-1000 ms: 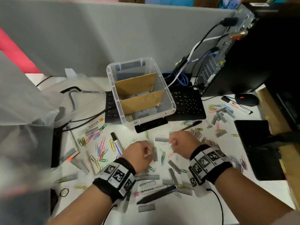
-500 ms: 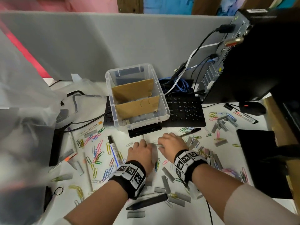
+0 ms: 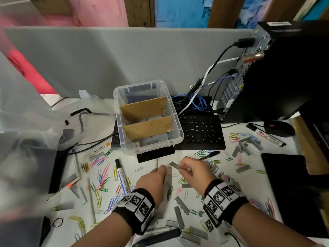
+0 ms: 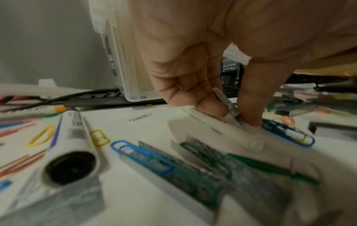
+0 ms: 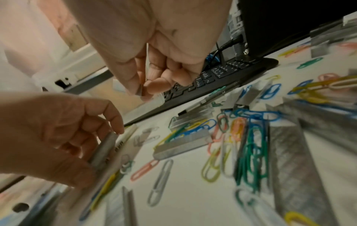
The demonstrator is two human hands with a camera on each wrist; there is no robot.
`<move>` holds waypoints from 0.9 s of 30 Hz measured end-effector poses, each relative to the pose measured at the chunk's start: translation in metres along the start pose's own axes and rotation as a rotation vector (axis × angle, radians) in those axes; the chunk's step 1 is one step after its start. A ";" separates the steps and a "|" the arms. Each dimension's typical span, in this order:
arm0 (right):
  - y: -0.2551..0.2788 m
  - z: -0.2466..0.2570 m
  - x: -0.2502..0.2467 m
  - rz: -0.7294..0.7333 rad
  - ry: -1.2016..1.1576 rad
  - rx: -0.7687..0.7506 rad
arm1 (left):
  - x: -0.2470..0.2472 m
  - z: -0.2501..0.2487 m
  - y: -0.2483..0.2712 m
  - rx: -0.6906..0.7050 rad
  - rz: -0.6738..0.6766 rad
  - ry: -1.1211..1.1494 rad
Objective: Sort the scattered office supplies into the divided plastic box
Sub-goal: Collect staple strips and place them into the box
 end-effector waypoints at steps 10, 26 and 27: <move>0.030 0.018 -0.007 0.101 -0.651 0.109 | -0.022 -0.002 0.033 0.117 -0.223 0.977; 0.018 0.040 -0.026 0.050 -0.830 0.076 | -0.081 -0.021 0.035 0.276 -0.341 1.058; 0.017 0.041 -0.026 0.050 -0.839 0.075 | -0.082 -0.021 0.035 0.280 -0.340 1.067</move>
Point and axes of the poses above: each hand's wrist, its own y-axis away from the middle knuckle, its own x-axis out of the palm, z = x × y, the point moved 7 cm from there along -y, towards the middle knuckle, and after that the axes turned 2 degrees about x, right-handed, at the moved point
